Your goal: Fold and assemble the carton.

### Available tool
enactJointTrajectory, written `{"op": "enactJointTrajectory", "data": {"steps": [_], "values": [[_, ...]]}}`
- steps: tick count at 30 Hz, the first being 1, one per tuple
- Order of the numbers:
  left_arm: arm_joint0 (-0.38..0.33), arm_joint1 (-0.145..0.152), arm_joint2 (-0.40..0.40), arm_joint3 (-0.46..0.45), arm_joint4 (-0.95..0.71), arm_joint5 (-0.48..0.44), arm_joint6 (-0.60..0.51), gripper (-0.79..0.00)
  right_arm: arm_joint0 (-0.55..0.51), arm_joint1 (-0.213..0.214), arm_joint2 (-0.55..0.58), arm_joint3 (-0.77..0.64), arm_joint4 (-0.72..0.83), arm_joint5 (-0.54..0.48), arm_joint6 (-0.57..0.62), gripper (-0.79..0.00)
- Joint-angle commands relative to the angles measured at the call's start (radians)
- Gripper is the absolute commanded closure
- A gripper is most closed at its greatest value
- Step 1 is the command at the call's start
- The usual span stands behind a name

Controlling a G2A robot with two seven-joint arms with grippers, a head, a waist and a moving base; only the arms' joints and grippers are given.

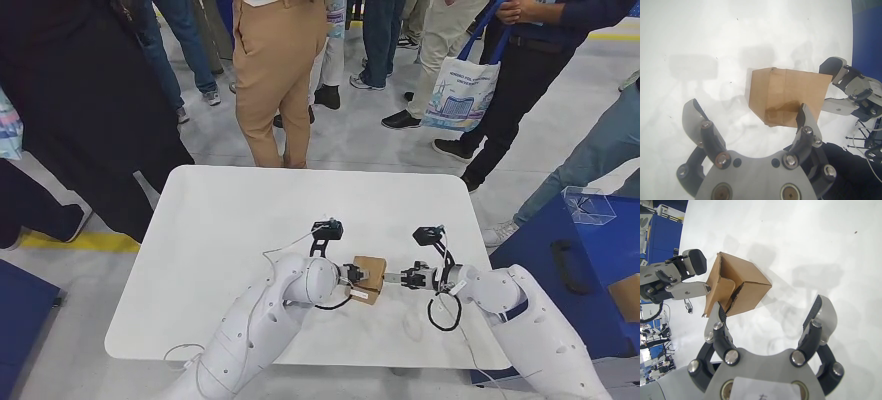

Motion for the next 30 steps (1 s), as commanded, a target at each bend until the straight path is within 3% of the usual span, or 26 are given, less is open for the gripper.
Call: {"op": "enactJointTrajectory", "data": {"steps": [1,30], "values": [[-0.001,-0.001,0.0,0.002,0.002,-0.002,0.0,-0.785,0.002,-0.001,-0.003,0.004,-0.003,0.001,-0.003,-0.785],[0.017,-0.002,-0.018,0.005,0.049,-0.01,-0.042,-0.785,0.01,-0.017,-0.017,-0.02,0.001,0.053,-0.035,-0.785]]}}
